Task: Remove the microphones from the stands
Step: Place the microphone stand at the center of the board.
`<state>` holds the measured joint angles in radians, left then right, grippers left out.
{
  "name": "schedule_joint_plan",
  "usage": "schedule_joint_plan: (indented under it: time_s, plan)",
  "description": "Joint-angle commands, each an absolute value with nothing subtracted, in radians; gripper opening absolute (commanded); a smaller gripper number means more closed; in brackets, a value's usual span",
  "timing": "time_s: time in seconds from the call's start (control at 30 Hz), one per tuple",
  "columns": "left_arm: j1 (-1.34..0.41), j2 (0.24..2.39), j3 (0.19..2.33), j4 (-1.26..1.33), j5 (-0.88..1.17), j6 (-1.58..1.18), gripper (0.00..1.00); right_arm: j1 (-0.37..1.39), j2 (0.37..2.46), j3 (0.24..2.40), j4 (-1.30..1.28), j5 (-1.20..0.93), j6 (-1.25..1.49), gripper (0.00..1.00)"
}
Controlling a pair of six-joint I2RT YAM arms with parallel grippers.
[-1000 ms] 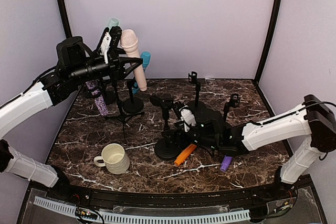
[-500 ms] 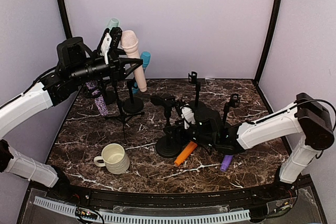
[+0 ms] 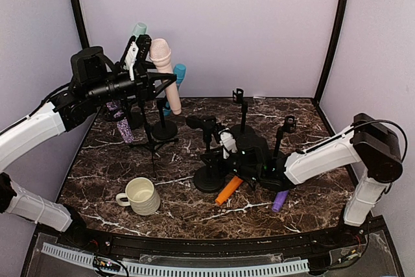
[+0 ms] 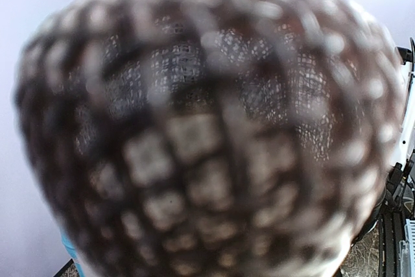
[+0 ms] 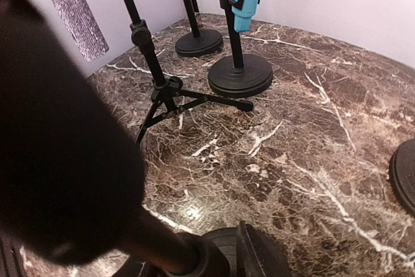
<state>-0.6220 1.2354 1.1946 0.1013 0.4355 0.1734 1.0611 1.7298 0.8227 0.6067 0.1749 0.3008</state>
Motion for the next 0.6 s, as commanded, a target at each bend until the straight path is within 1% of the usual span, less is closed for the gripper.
schedule_joint_plan:
  time_s: [0.0,0.13,0.27,0.3,0.57]
  plan:
    - [-0.626,1.201,1.185,0.114,0.436,0.186,0.05,1.050,1.745,0.849,0.675,0.213,0.279,0.26]
    - [-0.626,1.192,1.178,0.115,0.430,0.187,0.05,1.043,1.743,0.868,0.676,0.262,0.256,0.11]
    - [-0.626,1.184,1.170,0.114,0.432,0.184,0.05,1.011,1.754,0.932,0.659,0.297,0.222,0.02]
    - [-0.626,1.182,1.169,0.114,0.431,0.182,0.05,0.997,1.761,0.955,0.652,0.295,0.215,0.00]
    - [-0.627,1.180,1.157,0.105,0.434,0.182,0.05,0.893,1.851,1.125,0.663,0.266,0.136,0.00]
